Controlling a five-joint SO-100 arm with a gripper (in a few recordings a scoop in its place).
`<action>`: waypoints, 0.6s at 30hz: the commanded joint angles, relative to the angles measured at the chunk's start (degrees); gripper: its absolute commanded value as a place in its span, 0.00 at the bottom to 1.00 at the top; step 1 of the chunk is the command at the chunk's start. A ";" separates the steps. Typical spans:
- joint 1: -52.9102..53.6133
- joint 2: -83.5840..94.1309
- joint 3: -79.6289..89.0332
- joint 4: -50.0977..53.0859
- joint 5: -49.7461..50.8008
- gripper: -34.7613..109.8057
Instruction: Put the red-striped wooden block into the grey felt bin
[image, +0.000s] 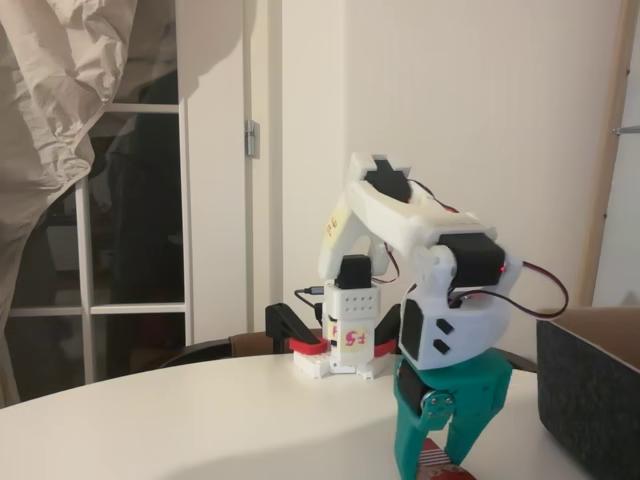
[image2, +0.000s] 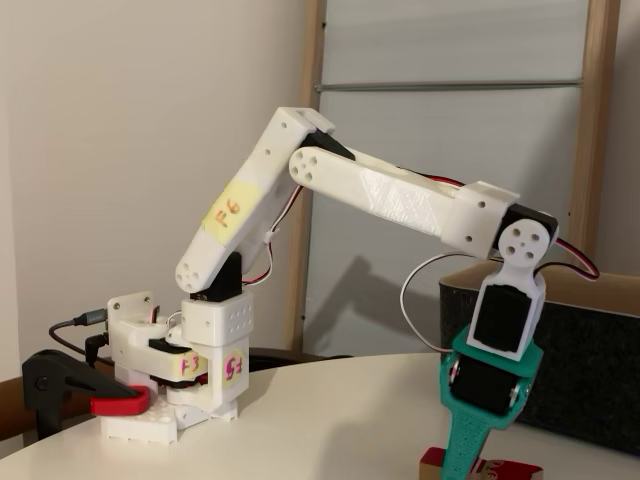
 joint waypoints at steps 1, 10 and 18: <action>0.09 4.39 -0.79 0.00 1.23 0.30; 1.85 9.93 -0.79 1.41 6.50 0.30; 2.55 16.96 -0.70 4.22 11.78 0.30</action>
